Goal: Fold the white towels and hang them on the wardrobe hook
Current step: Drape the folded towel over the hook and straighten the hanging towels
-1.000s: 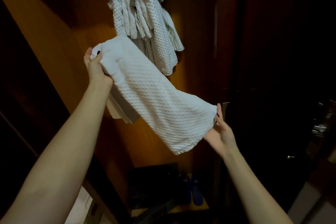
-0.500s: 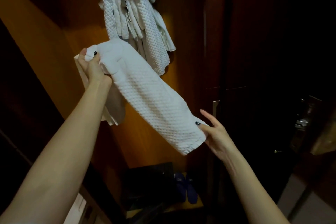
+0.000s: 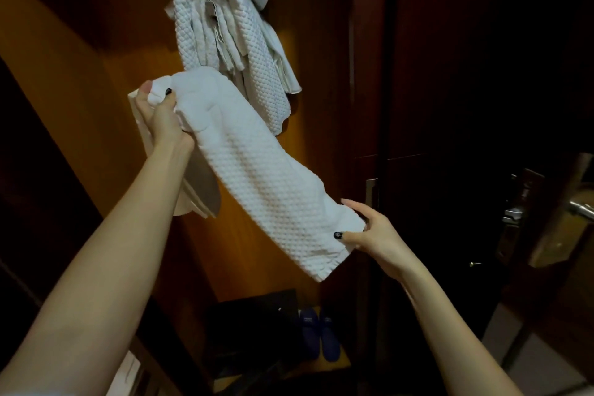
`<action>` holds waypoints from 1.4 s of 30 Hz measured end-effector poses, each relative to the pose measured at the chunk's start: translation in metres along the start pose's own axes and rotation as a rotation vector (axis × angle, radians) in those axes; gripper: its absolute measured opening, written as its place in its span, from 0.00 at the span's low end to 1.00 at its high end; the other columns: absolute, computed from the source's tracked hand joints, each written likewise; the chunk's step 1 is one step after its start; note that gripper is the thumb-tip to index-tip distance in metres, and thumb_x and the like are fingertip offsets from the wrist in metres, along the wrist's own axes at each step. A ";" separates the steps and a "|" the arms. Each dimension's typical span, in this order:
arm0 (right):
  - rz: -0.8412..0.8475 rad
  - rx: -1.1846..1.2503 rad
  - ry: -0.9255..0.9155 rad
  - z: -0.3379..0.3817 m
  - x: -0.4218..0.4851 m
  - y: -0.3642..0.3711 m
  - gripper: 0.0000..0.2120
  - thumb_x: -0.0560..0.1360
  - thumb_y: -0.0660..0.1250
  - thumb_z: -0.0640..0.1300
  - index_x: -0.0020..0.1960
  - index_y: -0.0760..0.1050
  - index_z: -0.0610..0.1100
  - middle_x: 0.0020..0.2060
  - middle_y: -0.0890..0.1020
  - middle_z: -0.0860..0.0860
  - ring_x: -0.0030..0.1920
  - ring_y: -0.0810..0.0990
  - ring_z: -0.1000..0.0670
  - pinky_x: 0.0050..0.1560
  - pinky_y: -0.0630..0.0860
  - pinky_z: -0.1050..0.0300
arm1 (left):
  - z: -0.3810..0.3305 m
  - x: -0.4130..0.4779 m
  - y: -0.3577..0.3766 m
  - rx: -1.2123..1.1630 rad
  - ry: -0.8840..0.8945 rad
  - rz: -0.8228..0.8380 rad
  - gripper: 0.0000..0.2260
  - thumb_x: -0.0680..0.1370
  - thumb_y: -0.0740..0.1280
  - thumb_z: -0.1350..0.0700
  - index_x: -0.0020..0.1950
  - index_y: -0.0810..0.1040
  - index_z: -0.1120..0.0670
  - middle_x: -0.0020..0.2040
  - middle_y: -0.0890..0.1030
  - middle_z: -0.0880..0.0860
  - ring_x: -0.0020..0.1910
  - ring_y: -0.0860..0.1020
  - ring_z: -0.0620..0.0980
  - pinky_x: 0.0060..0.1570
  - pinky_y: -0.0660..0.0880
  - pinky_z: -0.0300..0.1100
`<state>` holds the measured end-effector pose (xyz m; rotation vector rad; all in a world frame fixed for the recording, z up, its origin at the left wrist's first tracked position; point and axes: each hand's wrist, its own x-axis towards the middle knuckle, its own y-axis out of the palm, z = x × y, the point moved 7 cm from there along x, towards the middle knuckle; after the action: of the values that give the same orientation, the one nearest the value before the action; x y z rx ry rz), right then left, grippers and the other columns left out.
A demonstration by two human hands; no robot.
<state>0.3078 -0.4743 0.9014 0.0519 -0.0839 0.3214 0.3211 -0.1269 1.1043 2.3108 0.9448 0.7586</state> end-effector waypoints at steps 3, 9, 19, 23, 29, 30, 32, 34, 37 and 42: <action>-0.157 0.035 -0.058 0.008 0.000 -0.012 0.18 0.73 0.70 0.35 0.59 0.79 0.49 0.53 0.83 0.47 0.47 0.84 0.53 0.39 0.79 0.61 | -0.006 0.006 -0.006 0.056 0.028 -0.036 0.22 0.76 0.64 0.68 0.67 0.66 0.52 0.58 0.74 0.55 0.53 0.78 0.53 0.41 0.81 0.43; 0.002 0.246 0.056 0.018 0.011 -0.023 0.13 0.76 0.64 0.33 0.60 0.77 0.34 0.55 0.83 0.40 0.56 0.82 0.41 0.60 0.76 0.47 | -0.003 0.011 -0.012 0.126 -0.003 -0.004 0.21 0.78 0.62 0.67 0.65 0.65 0.46 0.67 0.70 0.59 0.60 0.75 0.56 0.54 0.79 0.51; -0.113 -0.070 -0.002 0.034 0.035 -0.043 0.15 0.77 0.67 0.45 0.57 0.76 0.34 0.48 0.79 0.40 0.46 0.74 0.41 0.47 0.66 0.45 | -0.007 0.033 -0.034 0.224 0.066 0.004 0.22 0.76 0.64 0.68 0.65 0.66 0.49 0.66 0.71 0.59 0.60 0.75 0.54 0.53 0.79 0.44; 0.035 0.311 0.046 0.035 0.041 -0.032 0.18 0.77 0.66 0.45 0.67 0.74 0.43 0.61 0.80 0.42 0.61 0.79 0.41 0.57 0.77 0.45 | -0.002 0.038 -0.037 0.141 0.025 0.041 0.24 0.75 0.63 0.70 0.66 0.65 0.49 0.64 0.71 0.61 0.55 0.77 0.52 0.42 0.79 0.37; 0.148 0.552 0.293 0.000 0.032 -0.011 0.16 0.75 0.66 0.55 0.53 0.82 0.45 0.54 0.83 0.43 0.53 0.83 0.45 0.47 0.81 0.45 | 0.004 0.036 -0.034 0.095 -0.039 0.101 0.29 0.76 0.62 0.70 0.74 0.59 0.53 0.62 0.71 0.57 0.52 0.76 0.48 0.40 0.78 0.36; 0.160 0.474 0.306 -0.006 0.031 -0.007 0.13 0.74 0.67 0.52 0.55 0.81 0.46 0.55 0.82 0.42 0.51 0.83 0.45 0.45 0.81 0.47 | 0.005 0.035 -0.033 0.097 -0.046 0.117 0.29 0.76 0.62 0.70 0.74 0.60 0.52 0.62 0.70 0.56 0.53 0.76 0.48 0.41 0.78 0.37; 0.184 0.385 0.310 -0.011 0.030 -0.001 0.21 0.72 0.71 0.40 0.64 0.75 0.49 0.61 0.80 0.42 0.54 0.83 0.44 0.43 0.81 0.50 | 0.005 0.034 -0.029 0.130 -0.044 0.153 0.30 0.76 0.62 0.70 0.74 0.60 0.51 0.63 0.70 0.55 0.56 0.75 0.50 0.44 0.78 0.38; 0.244 0.257 0.315 -0.013 0.029 0.006 0.24 0.69 0.72 0.37 0.64 0.76 0.45 0.59 0.82 0.43 0.55 0.83 0.44 0.43 0.81 0.54 | 0.004 0.035 -0.025 0.169 -0.041 0.195 0.30 0.76 0.63 0.71 0.74 0.60 0.51 0.62 0.69 0.54 0.56 0.75 0.49 0.46 0.78 0.38; 0.238 0.106 0.340 -0.010 0.029 0.005 0.15 0.69 0.75 0.43 0.53 0.82 0.37 0.53 0.83 0.41 0.51 0.84 0.45 0.42 0.80 0.57 | 0.000 0.040 -0.023 0.223 -0.031 0.247 0.31 0.76 0.65 0.70 0.74 0.59 0.50 0.62 0.69 0.53 0.57 0.74 0.48 0.48 0.78 0.39; 0.334 -0.059 0.326 0.006 0.039 0.015 0.19 0.72 0.71 0.41 0.62 0.76 0.40 0.57 0.82 0.43 0.56 0.82 0.43 0.46 0.80 0.55 | -0.008 0.042 -0.013 0.215 -0.019 0.274 0.31 0.75 0.65 0.70 0.74 0.58 0.52 0.69 0.67 0.59 0.64 0.73 0.55 0.57 0.76 0.43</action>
<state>0.3394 -0.4487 0.9116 -0.0741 0.2235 0.6565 0.3356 -0.0860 1.1139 2.6683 0.7395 0.7739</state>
